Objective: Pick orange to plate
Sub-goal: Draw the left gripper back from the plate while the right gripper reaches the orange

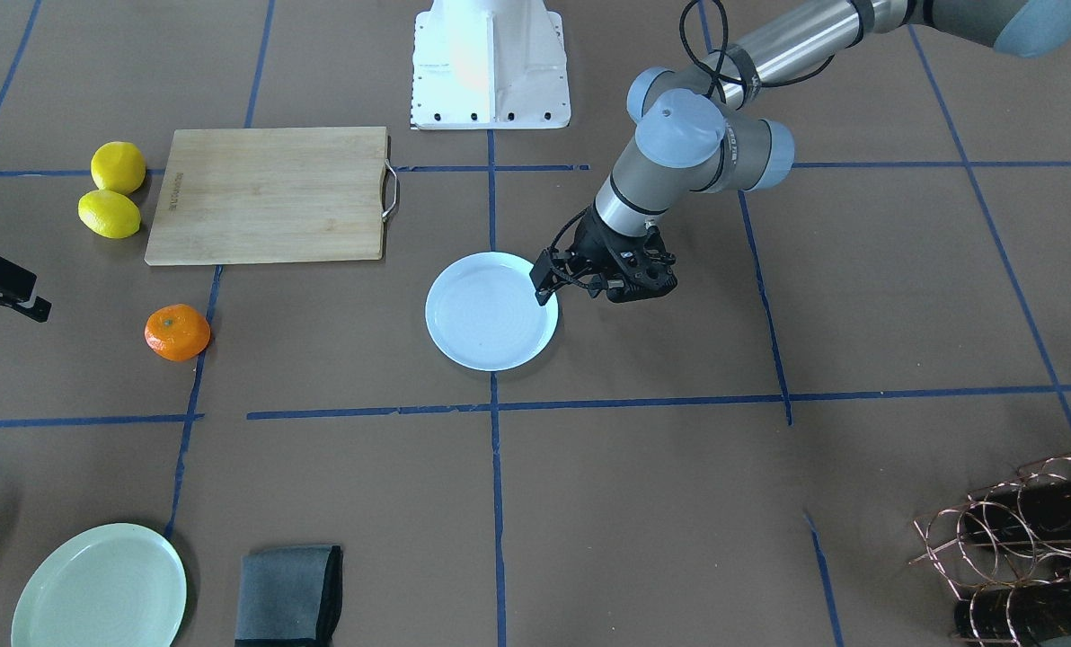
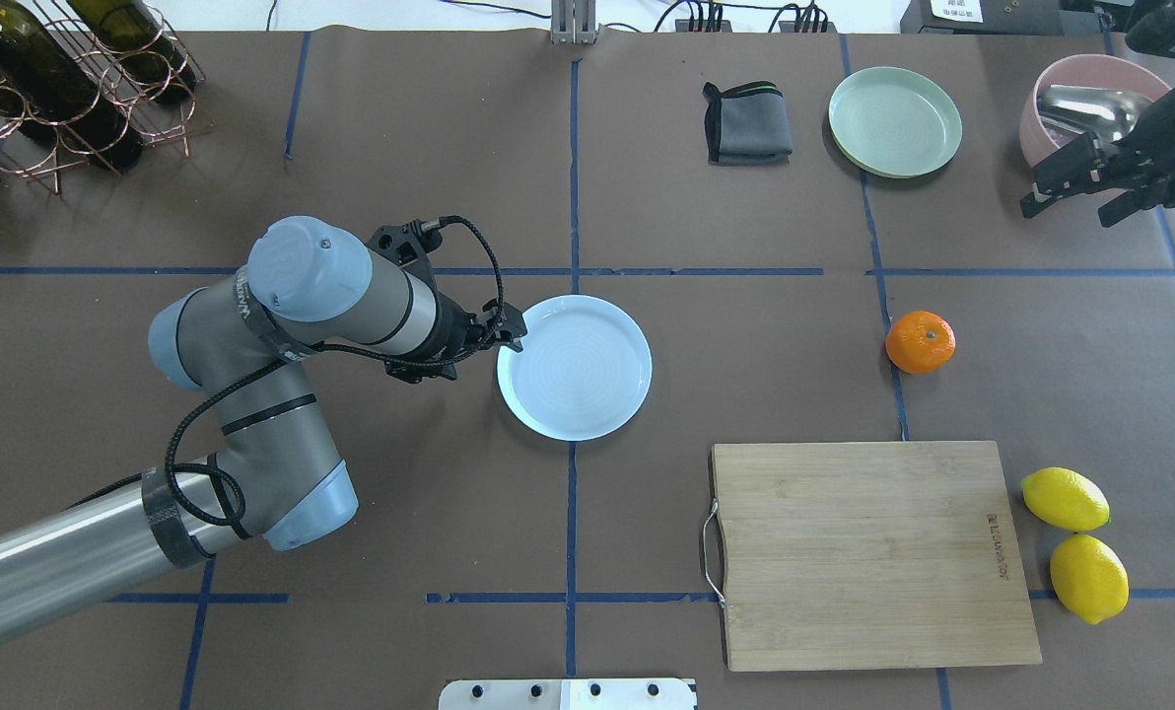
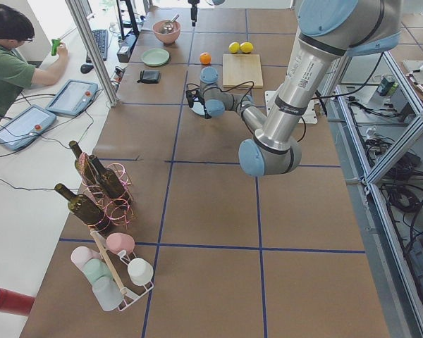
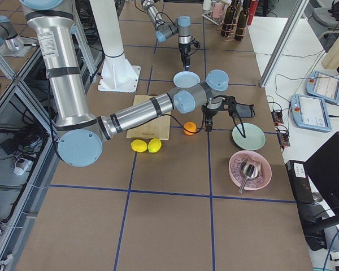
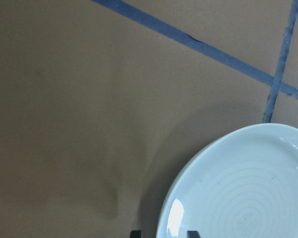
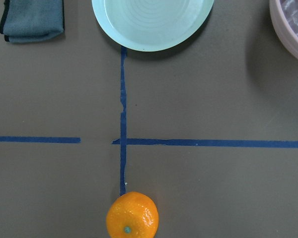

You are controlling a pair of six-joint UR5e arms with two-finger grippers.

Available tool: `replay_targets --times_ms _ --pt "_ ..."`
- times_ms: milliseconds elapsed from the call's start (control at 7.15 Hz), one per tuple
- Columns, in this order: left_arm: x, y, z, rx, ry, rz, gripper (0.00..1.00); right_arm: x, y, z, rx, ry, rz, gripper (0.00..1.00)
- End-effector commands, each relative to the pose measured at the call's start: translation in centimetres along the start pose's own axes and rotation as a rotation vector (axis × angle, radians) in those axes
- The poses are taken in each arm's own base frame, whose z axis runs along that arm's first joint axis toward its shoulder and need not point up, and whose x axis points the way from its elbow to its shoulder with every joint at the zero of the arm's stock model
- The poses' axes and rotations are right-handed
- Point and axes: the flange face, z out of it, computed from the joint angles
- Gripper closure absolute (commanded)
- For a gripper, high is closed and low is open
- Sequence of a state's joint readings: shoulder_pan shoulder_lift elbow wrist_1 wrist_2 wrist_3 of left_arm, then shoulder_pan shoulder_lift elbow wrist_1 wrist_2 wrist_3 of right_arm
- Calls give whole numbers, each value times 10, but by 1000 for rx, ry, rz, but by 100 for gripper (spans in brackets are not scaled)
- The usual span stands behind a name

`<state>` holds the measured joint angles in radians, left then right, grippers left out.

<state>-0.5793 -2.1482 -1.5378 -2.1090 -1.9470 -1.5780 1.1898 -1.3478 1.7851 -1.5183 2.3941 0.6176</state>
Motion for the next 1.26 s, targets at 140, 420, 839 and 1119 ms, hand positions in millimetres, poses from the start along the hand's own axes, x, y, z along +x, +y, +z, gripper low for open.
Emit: replay_targets --times_ms 140,420,839,1119 --pt "-5 -44 -58 12 -82 67 0 -65 23 67 66 66 -20 0" --pt "-6 -54 -101 36 -133 106 0 -76 50 108 87 104 -47 0" --pt "-10 -60 -108 46 -136 113 0 -76 65 135 51 132 -64 0" --pt "-11 -61 -108 45 -138 112 0 -68 65 154 46 177 -70 0"
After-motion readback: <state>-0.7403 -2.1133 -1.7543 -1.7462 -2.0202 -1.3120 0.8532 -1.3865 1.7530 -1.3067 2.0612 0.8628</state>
